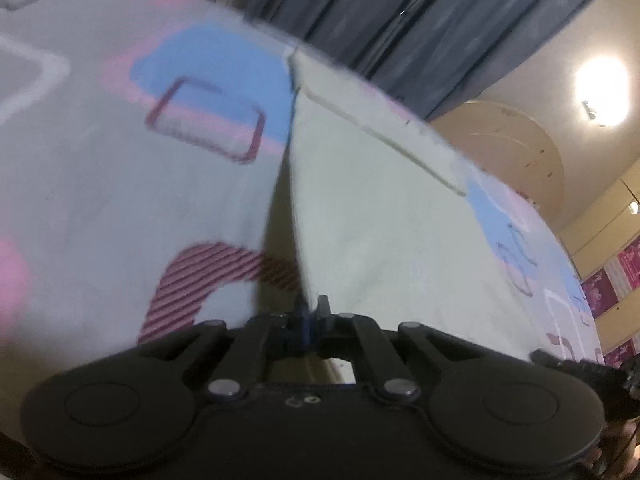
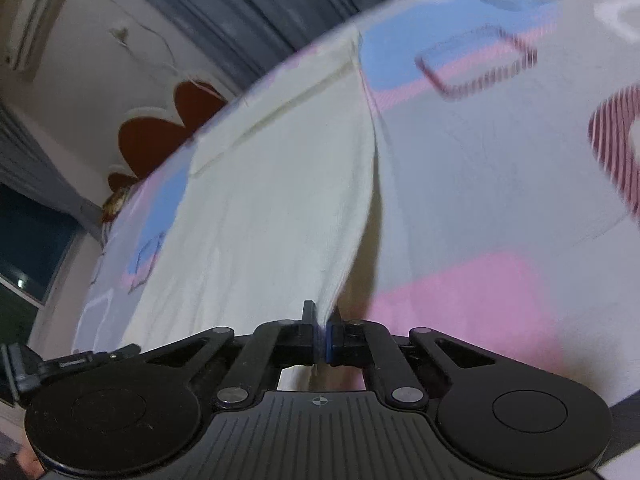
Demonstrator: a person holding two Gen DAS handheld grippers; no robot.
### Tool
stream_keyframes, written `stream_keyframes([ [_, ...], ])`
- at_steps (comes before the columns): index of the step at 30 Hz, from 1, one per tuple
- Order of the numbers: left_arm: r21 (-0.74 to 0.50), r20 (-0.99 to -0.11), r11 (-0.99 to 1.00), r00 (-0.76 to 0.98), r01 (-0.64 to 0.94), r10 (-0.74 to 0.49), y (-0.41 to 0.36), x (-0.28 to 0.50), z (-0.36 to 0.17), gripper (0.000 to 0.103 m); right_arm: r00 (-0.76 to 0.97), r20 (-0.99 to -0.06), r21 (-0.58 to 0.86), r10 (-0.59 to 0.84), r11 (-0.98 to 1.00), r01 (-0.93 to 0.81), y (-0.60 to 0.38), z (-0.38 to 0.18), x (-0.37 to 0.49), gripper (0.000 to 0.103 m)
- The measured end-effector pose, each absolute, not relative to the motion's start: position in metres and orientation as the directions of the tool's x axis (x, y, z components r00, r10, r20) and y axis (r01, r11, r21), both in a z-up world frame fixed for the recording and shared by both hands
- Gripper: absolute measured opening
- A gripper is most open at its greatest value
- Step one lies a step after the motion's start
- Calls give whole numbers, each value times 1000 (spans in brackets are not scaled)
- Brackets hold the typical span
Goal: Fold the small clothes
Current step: 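Grasp the sweater hem with both tools and fold it up over the body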
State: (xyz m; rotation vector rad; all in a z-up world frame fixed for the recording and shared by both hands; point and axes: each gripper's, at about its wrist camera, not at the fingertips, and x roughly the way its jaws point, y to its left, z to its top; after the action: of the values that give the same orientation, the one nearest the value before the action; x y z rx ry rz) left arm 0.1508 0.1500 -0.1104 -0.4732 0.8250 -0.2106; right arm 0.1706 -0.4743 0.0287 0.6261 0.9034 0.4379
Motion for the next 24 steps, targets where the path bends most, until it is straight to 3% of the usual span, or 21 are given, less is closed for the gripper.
stream_keyframes([
  [1, -472, -672, 882, 653, -14, -349, 151, 153, -116, 2, 565, -573, 667, 595, 738, -100, -477, 31, 169, 2],
  [4, -500, -695, 864, 624, -62, -358, 154, 162, -134, 2, 465, -688, 614, 557, 788, -35, -470, 7, 182, 2],
  [14, -681, -455, 733, 775, 14, -438, 168, 203, -59, 2, 633, -492, 688, 597, 713, -138, -478, 86, 220, 2],
  [19, -712, -408, 700, 785, 47, -467, 154, 260, -39, 2, 660, -462, 693, 592, 706, -148, -465, 114, 287, 2],
  [24, -730, -404, 683, 807, -1, -431, 152, 341, -36, 2, 675, -442, 739, 590, 666, -98, -465, 105, 373, 2],
])
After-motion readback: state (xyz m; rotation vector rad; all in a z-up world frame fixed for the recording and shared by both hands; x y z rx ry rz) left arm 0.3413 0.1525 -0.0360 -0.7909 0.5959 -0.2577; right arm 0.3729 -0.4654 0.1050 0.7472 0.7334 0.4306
